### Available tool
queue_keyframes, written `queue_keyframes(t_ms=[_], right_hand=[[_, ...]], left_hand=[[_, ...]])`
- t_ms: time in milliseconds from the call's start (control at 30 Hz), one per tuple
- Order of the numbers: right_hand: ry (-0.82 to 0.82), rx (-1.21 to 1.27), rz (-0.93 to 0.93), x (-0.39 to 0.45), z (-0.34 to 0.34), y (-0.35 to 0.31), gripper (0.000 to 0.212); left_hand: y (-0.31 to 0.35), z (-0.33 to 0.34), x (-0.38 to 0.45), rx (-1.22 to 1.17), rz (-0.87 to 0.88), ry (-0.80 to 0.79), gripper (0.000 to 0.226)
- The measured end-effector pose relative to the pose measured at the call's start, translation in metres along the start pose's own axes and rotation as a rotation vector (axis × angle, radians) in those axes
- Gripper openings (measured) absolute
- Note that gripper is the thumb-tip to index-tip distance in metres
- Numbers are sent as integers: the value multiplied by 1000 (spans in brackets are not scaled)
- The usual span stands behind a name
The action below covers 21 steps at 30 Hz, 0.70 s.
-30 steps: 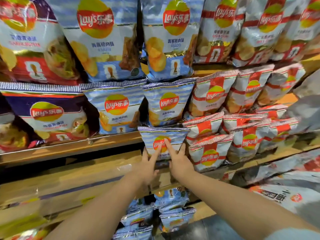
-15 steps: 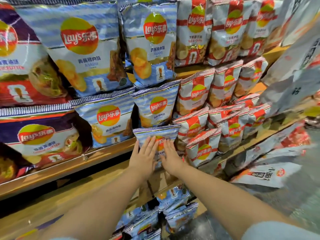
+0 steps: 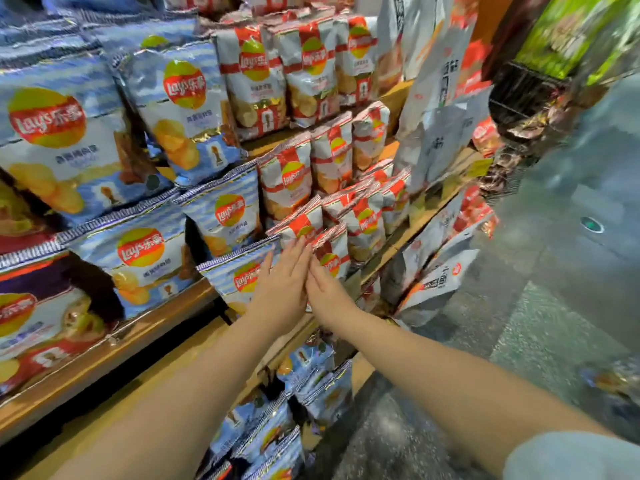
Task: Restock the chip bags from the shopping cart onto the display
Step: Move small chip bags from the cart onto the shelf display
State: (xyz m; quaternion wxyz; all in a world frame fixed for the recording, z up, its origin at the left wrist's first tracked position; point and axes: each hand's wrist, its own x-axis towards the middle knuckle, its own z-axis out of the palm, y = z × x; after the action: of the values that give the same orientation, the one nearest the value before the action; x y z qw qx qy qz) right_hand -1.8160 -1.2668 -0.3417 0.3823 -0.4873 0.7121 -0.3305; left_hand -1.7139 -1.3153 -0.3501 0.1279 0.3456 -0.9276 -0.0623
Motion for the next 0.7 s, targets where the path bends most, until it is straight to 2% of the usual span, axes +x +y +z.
queue_keyframes(t_ms=[33, 133, 200, 267, 400, 500, 700], right_hand=[[26, 7, -12, -10, -12, -1, 49], [130, -21, -20, -39, -48, 9, 54], [188, -41, -1, -63, -79, 23, 59], [256, -12, 15, -94, -109, 35, 52], [385, 7, 69, -172, -165, 72, 48], [491, 29, 128, -243, -213, 104, 46], [666, -46, 221, -384, -303, 169, 47]], left_hand=[[14, -10, 4, -11, 57, 33, 56], [55, -28, 15, -55, 170, 39, 58], [90, -35, 23, -16, 236, 8, 56], [128, -37, 28, 38, 309, -77, 57], [224, -37, 22, 75, 410, -173, 59], [309, -25, 15, 65, 552, -162, 54], [477, -7, -7, -108, 784, -170, 58]])
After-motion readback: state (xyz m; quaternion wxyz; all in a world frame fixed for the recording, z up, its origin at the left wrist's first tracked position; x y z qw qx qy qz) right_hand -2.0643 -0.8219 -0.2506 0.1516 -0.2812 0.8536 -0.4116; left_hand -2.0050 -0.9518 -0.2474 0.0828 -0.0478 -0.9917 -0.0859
